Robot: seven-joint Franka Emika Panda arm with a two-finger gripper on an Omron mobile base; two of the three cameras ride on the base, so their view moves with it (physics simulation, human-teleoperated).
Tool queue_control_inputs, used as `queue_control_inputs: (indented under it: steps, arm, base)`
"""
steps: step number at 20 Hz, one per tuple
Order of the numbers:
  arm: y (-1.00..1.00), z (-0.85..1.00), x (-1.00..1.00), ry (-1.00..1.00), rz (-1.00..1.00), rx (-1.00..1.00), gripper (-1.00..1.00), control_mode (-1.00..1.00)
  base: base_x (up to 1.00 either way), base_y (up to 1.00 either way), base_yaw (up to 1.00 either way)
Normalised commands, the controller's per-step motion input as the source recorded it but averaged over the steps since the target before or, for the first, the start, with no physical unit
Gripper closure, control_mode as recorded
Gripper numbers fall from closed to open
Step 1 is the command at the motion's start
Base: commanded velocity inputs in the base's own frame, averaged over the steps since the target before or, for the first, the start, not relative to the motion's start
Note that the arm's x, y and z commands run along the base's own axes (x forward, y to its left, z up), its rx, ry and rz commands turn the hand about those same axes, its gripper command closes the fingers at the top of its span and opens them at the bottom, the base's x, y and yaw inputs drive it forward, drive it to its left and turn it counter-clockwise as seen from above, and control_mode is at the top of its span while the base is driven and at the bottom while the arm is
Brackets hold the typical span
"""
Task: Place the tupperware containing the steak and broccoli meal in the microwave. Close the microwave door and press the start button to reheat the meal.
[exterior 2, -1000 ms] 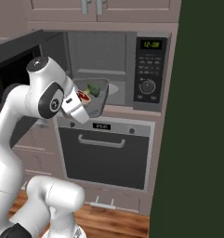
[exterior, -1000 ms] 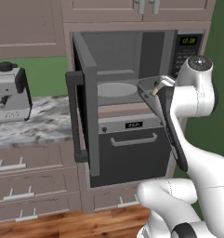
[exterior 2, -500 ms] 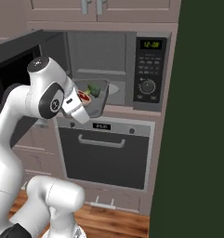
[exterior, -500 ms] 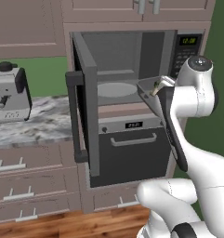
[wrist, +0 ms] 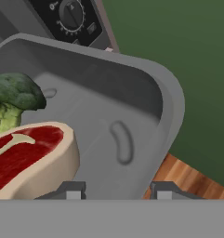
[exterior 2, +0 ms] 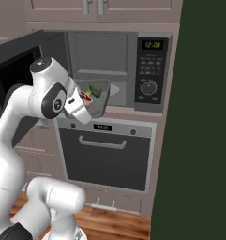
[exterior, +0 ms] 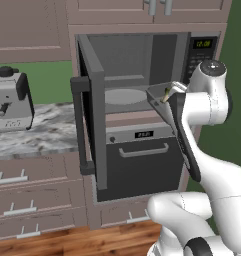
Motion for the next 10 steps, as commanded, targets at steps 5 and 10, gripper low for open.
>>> queue_control_inputs:
  steps: [5, 10]
  arm:
    - [0.00, 0.00, 0.32, 0.00, 0.00, 0.00, 1.00, -1.00]
    - [0.00, -0.03, 0.53, 0.00, 0.00, 0.00, 1.00, -1.00]
  base:
    - [0.00, 0.00, 0.00]
    - [0.00, 0.00, 0.00]
